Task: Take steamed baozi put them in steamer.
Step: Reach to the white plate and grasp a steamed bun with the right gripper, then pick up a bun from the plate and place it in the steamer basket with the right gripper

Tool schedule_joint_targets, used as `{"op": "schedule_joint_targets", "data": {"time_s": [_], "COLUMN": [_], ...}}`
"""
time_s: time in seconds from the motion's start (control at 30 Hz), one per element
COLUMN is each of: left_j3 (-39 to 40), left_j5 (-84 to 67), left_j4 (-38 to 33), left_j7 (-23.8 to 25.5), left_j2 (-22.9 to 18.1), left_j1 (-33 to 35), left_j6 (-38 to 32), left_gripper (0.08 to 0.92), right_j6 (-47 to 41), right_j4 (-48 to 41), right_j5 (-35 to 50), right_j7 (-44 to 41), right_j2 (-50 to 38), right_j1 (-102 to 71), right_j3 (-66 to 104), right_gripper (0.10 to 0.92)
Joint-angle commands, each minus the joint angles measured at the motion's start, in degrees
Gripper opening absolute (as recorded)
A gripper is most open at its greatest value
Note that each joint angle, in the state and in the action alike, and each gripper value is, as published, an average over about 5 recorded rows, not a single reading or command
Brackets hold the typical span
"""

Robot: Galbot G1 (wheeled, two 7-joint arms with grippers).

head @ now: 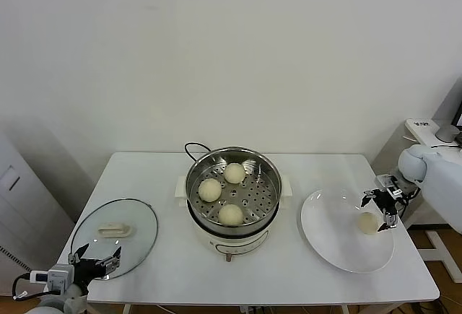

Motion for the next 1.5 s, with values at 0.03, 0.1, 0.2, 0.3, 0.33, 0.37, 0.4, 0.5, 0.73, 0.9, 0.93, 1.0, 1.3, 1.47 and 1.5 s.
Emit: {"op": "schedule_joint_targets", "data": {"time_s": [0.03,0.1,0.2,0.3,0.33,0.37,0.4,0.5,0.73,0.9,0.93,1.0,1.3,1.47,1.5], "left_j3": [0.0,0.0,0.0,0.1,0.1,0.1,0.1,0.1,0.0,0.0,0.0,0.0,-0.1,0.1,0.1], "left_j5": [0.1,0.2,0.2,0.2,0.2,0.2,0.2,0.2,0.4,0.6,0.6,0.6,0.7,1.0,1.0], "left_j4": [0.1,0.1,0.1,0.1,0.1,0.1,0.1,0.0,-0.3,-0.5,-0.5,-0.7,-1.0,-1.1,-1.1], "left_j7": [0.0,0.0,0.0,0.0,-0.1,-0.1,-0.1,-0.1,-0.3,-0.4,-0.4,-0.4,-0.4,-0.4,-0.4], "left_j2": [-0.1,0.0,0.0,0.0,0.0,0.0,0.0,-0.1,-0.4,-0.6,-0.6,-0.6,-0.6,-0.5,-0.4], "left_j1": [0.0,0.0,0.0,0.0,0.0,0.0,0.0,-0.1,0.0,0.1,0.1,0.1,0.5,0.3,0.3], "left_j6": [0.0,0.0,0.0,0.0,0.0,0.0,0.1,0.2,0.3,0.3,0.4,0.4,0.3,0.4,0.4], "left_gripper": [0.823,0.823,0.823,0.823,0.823,0.823,0.823,0.823,0.823,0.823,0.823,0.823,0.823,0.823,0.823], "right_j6": [0.3,0.3,0.4,0.4,0.5,0.5,0.6,0.7,-0.7,-5.7,-7.3,-10.8,-23.4,-29.9,-30.9], "right_j4": [-1.3,-1.3,-1.2,-1.0,-0.9,-0.8,-0.7,-0.2,4.0,10.9,12.8,16.7,29.5,33.9,34.3], "right_j5": [-2.4,-3.2,-4.5,-5.5,-5.7,-6.0,-6.3,-6.6,-2.9,8.5,11.5,17.6,40.6,49.3,51.3], "right_j7": [0.8,0.7,0.6,0.4,0.4,0.4,0.4,0.3,0.1,-0.5,-0.6,-0.6,1.8,5.1,5.8], "right_j2": [1.6,1.7,1.7,1.5,1.5,1.4,1.2,0.9,-2.5,-6.8,-7.6,-8.8,-6.4,-0.5,0.8], "right_j1": [-2.6,-3.0,-3.6,-4.3,-4.5,-4.6,-4.6,-4.7,-0.1,10.0,13.1,21.2,46.9,53.1,53.6], "right_j3": [2.0,2.3,3.1,4.3,4.7,4.9,5.1,5.7,1.2,-10.4,-14.1,-22.3,-46.8,-52.4,-52.9], "right_gripper": [0.813,0.792,0.735,0.675,0.65,0.631,0.611,0.546,0.458,0.456,0.457,0.457,0.458,0.458,0.458]}}
